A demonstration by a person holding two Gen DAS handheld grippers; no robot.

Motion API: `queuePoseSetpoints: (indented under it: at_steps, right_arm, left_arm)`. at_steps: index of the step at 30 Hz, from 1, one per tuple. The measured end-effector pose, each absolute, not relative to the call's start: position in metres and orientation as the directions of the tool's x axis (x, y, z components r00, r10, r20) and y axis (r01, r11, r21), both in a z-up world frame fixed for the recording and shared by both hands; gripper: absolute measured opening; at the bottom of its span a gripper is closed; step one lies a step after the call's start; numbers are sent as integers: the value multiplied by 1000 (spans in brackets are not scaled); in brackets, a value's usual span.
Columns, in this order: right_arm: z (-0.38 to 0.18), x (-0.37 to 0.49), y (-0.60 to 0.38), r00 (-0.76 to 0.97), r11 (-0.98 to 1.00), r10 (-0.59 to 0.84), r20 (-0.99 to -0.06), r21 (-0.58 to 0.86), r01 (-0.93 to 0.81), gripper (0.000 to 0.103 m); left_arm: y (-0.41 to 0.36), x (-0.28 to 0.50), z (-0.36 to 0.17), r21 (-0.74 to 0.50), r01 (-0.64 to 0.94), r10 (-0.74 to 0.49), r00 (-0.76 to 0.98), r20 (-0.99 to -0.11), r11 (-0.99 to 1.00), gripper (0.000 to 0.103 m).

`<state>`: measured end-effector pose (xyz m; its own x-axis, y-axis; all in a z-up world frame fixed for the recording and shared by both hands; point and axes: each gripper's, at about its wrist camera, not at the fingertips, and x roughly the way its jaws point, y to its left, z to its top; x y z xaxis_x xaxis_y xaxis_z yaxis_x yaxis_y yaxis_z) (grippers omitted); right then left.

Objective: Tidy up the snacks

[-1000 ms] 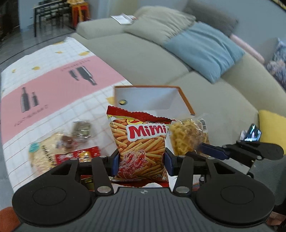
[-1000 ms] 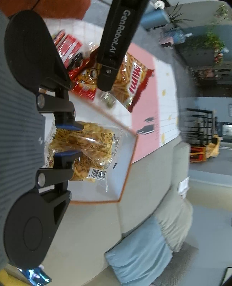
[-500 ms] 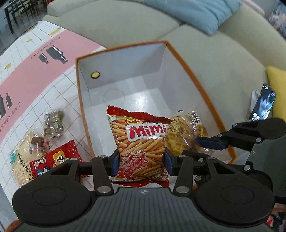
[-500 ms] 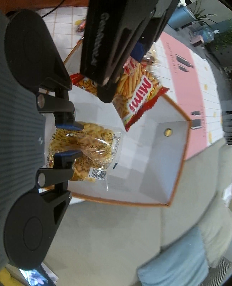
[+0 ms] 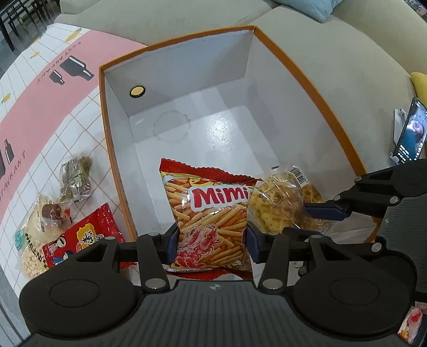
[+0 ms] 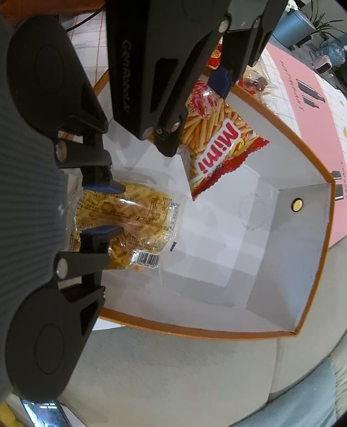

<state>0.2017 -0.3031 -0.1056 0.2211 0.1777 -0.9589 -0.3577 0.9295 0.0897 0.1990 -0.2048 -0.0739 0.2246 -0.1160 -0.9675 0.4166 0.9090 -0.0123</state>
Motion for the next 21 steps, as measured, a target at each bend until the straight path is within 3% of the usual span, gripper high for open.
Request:
queuePoseSetpoints:
  at_steps: [6, 15, 21]
  right_arm:
    - [-107, 202, -300, 206, 936, 153, -966, 75, -344, 30]
    - [-79, 189, -290, 287, 932, 106, -952, -6, -362, 46]
    - [-54, 169, -277, 382, 933, 87, -920, -60, -356, 50]
  left_arm:
    - [-203, 196, -69, -18, 425, -127, 231, -965, 905, 72]
    - [-187, 181, -36, -65, 399, -201, 308, -930, 915, 73]
    - [-162, 162, -14, -64, 368, -215, 385, -897, 927, 73]
